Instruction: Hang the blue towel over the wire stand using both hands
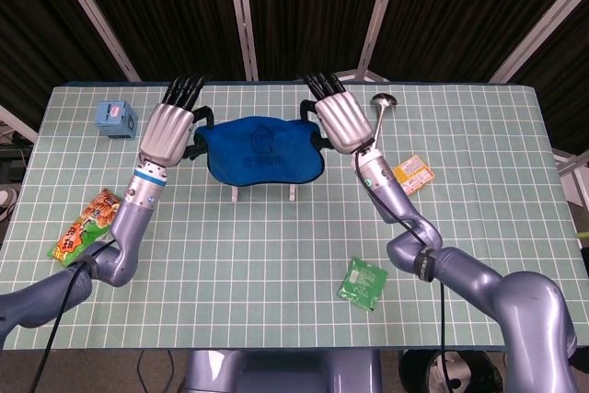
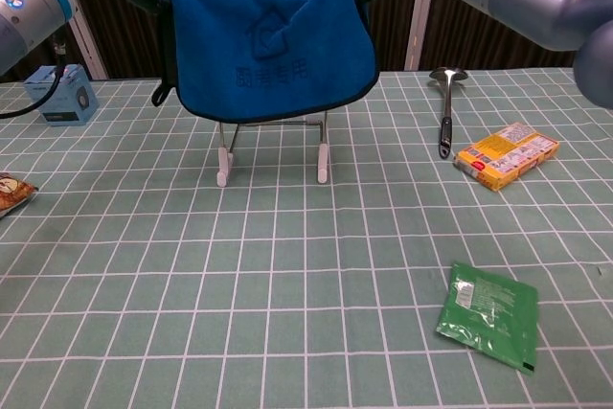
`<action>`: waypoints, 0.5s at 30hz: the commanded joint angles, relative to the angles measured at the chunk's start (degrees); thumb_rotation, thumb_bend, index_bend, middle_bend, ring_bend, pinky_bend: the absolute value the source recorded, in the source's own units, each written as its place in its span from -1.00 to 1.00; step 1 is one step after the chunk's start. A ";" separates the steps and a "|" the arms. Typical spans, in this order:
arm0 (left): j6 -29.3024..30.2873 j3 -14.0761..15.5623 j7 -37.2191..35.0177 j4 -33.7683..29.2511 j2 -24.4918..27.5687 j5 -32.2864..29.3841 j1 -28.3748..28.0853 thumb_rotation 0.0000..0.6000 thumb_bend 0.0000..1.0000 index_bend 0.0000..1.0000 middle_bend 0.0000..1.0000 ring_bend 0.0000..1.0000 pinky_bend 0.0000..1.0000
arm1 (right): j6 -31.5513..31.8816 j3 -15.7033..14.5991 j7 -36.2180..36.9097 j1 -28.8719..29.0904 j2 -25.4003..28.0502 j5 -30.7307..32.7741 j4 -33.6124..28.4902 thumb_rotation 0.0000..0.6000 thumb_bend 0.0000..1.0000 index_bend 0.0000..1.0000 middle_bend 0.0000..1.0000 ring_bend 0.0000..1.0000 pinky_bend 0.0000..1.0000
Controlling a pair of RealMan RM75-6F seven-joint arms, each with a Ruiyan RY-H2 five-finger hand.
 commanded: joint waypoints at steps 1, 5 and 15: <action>-0.40 1.01 -0.45 1.37 -0.93 0.15 0.22 1.00 -0.09 0.64 -1.00 -1.00 -1.00 | -0.10 -0.65 0.70 -0.18 -1.01 -0.18 1.18 1.00 -0.17 0.21 -0.84 -1.00 -0.83; -0.61 2.07 -1.32 3.11 -2.04 0.43 0.56 1.00 -0.09 0.64 -1.00 -1.00 -1.00 | -0.09 -1.44 1.43 -0.15 -2.45 -0.68 2.71 1.00 -0.17 0.21 -0.84 -1.00 -0.83; -0.40 3.75 -3.02 7.30 -3.92 1.00 1.52 1.00 -0.09 0.64 -1.00 -1.00 -1.00 | -0.15 -2.39 2.53 0.20 -5.06 -1.41 5.53 1.00 -0.17 0.21 -0.84 -1.00 -0.83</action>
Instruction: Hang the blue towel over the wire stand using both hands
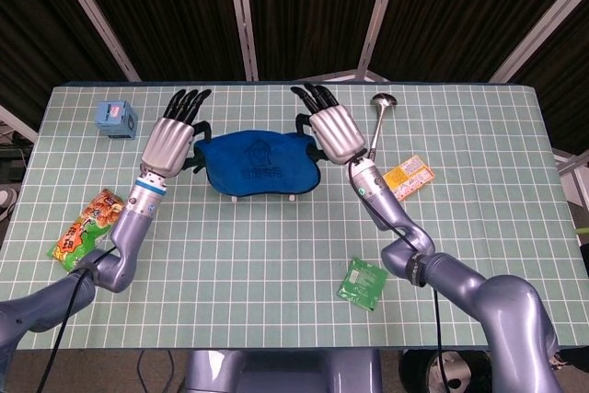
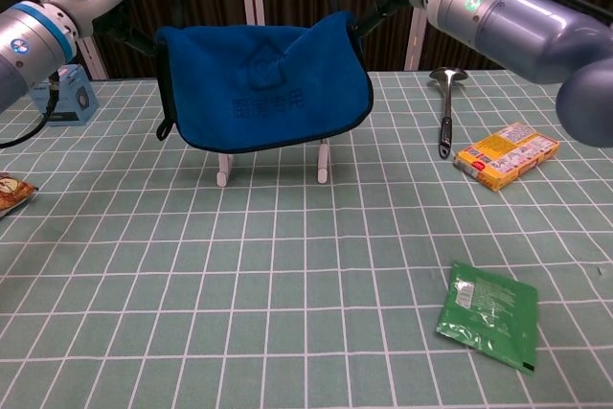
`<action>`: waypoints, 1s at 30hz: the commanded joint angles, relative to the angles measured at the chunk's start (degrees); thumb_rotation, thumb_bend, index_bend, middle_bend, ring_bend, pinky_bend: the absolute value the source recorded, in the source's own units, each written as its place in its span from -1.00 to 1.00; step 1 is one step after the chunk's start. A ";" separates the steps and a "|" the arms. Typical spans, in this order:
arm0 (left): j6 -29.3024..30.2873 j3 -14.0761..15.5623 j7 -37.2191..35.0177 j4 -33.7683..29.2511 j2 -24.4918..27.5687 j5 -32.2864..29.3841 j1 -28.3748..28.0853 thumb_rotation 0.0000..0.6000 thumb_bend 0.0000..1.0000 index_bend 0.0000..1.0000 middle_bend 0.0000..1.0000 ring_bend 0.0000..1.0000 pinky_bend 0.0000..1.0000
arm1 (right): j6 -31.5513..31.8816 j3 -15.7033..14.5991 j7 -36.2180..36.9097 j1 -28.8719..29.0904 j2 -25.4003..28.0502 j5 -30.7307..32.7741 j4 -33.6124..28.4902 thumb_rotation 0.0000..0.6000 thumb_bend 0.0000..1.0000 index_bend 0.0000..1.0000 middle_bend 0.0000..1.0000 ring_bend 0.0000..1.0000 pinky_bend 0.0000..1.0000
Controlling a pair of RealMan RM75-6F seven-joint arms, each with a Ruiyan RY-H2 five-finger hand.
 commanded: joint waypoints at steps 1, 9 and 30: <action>0.00 0.45 -0.67 1.10 -0.46 0.07 0.41 1.00 -0.09 0.64 -1.00 -1.00 -1.00 | -0.03 -0.33 -0.07 0.08 -0.57 -0.24 0.64 1.00 -0.17 0.21 -0.84 -1.00 -0.83; -0.95 1.42 -2.12 3.31 -1.74 0.39 0.59 1.00 -0.09 0.64 -1.00 -1.00 -1.00 | -0.72 -0.68 -0.17 -0.12 -1.99 0.16 2.55 1.00 -0.17 0.21 -0.84 -1.00 -0.83; -3.28 2.08 -3.43 6.90 -4.68 0.19 0.17 1.00 -0.33 -0.70 -1.00 -1.00 -1.00 | -2.42 -2.81 5.09 -0.79 -4.45 -1.38 7.48 1.00 -0.73 -0.76 -0.84 -1.00 -0.92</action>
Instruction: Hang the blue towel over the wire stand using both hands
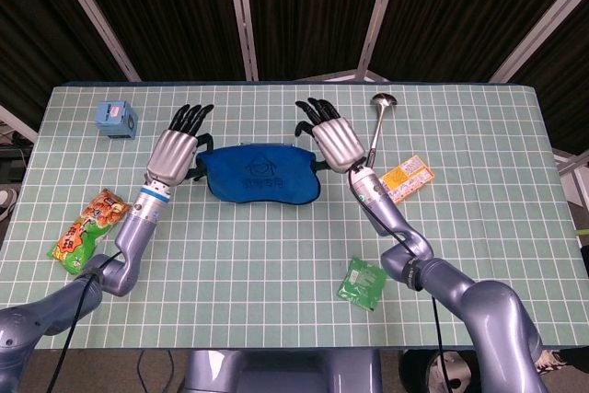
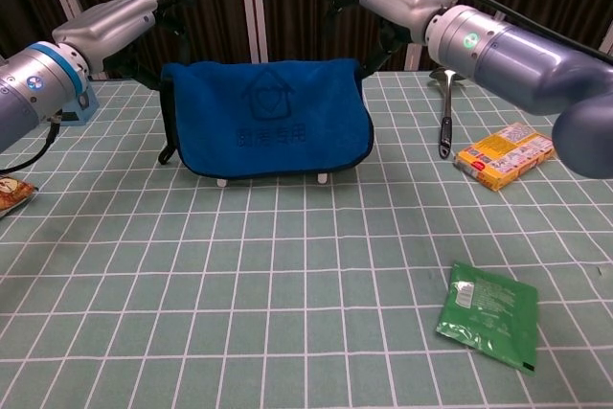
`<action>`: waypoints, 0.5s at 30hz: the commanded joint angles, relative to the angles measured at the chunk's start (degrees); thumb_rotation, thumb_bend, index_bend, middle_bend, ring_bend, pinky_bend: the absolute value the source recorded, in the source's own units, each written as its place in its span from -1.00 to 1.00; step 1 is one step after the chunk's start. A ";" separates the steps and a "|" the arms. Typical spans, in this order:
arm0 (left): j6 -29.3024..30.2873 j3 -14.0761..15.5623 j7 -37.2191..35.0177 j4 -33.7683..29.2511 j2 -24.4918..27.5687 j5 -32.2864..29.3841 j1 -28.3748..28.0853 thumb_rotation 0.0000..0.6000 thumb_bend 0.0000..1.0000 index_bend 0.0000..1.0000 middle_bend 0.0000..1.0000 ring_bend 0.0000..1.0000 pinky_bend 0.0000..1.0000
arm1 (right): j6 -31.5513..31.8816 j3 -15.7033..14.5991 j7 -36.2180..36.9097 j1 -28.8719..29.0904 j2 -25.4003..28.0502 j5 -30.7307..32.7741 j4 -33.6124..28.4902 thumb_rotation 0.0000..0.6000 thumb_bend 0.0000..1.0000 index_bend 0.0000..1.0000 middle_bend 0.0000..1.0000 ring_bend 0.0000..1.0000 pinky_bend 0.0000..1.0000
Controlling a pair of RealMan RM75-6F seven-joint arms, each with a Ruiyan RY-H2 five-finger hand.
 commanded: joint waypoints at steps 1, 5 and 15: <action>-0.43 -0.05 0.00 0.21 -0.25 -0.24 -0.10 1.00 -0.35 -0.75 -1.00 -1.00 -1.00 | -0.27 -0.39 0.85 -0.05 -0.18 -0.40 0.67 1.00 -0.73 -0.77 -0.84 -1.00 -0.92; -0.66 -0.29 0.09 0.47 -0.42 -0.57 -0.12 1.00 -0.52 -0.98 -1.00 -1.00 -1.00 | -0.05 -0.49 1.43 -0.09 -0.48 -0.64 1.48 1.00 -0.74 -0.79 -0.84 -1.00 -0.93; -1.40 -1.31 2.20 -1.39 1.25 -2.60 0.82 1.00 -0.80 -1.00 -1.00 -1.00 -1.00 | 0.82 -0.88 -0.23 -0.86 -0.39 -0.87 2.14 1.00 -1.00 -0.88 -0.87 -1.00 -0.99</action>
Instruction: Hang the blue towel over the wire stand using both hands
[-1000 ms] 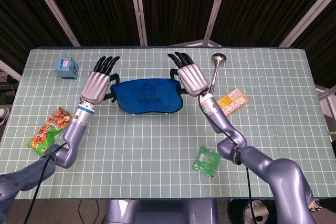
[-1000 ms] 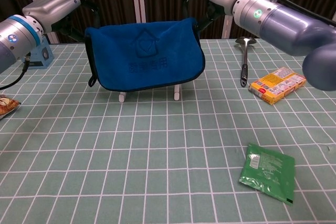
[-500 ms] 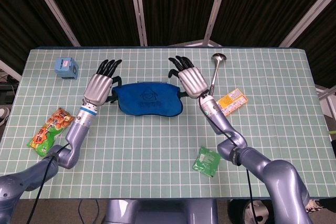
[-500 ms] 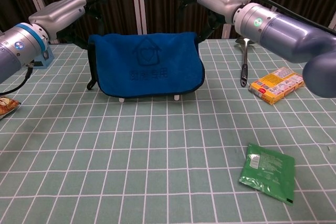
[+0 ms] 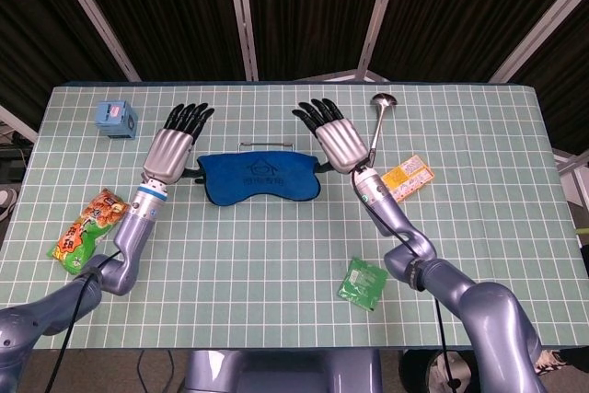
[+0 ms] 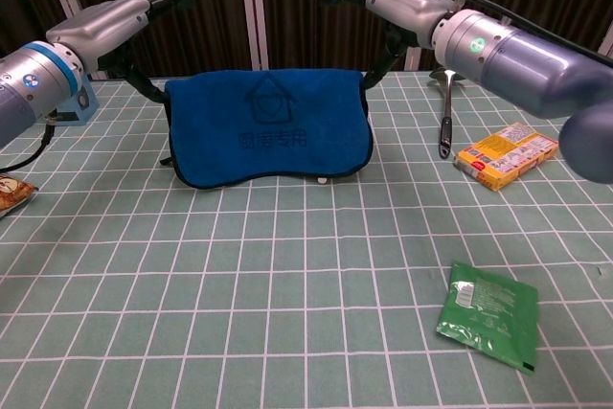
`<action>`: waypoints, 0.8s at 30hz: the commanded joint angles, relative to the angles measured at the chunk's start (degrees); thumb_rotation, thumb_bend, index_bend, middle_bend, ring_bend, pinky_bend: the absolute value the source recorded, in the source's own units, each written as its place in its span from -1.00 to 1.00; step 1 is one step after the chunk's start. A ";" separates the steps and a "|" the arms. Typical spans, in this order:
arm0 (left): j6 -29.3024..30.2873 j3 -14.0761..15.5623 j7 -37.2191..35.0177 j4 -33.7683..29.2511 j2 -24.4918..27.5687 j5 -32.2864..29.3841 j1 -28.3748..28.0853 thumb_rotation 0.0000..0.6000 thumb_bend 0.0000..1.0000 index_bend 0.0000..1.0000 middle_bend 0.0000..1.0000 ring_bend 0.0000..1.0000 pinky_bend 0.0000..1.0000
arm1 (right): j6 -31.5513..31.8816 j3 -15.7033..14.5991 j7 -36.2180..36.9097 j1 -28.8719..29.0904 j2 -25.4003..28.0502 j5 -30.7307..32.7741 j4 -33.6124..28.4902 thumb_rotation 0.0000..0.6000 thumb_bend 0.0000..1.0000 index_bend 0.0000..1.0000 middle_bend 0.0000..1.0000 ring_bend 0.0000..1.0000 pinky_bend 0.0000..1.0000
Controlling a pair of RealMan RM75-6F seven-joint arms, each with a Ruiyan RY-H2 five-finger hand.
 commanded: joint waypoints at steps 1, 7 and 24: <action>-0.38 -0.42 1.68 -0.98 0.93 -1.02 0.54 1.00 -0.82 -1.00 -1.00 -1.00 -1.00 | 0.11 -0.10 -2.44 -0.39 0.07 0.28 0.22 1.00 -1.00 -0.90 -0.89 -1.00 -1.00; -0.76 -0.28 4.20 -4.20 3.50 -2.13 2.03 1.00 -0.85 -1.00 -1.00 -1.00 -1.00 | 0.76 -0.68 -6.53 -1.92 1.29 0.49 -1.63 1.00 -1.00 -0.95 -0.94 -1.00 -1.00; 8.24 3.35 2.92 -16.74 15.31 -0.21 12.75 1.00 -0.85 -1.00 -1.00 -1.00 -1.00 | 16.45 -7.81 -12.61 -13.93 13.77 -6.72 -16.72 1.00 -1.00 -1.00 -0.96 -1.00 -1.00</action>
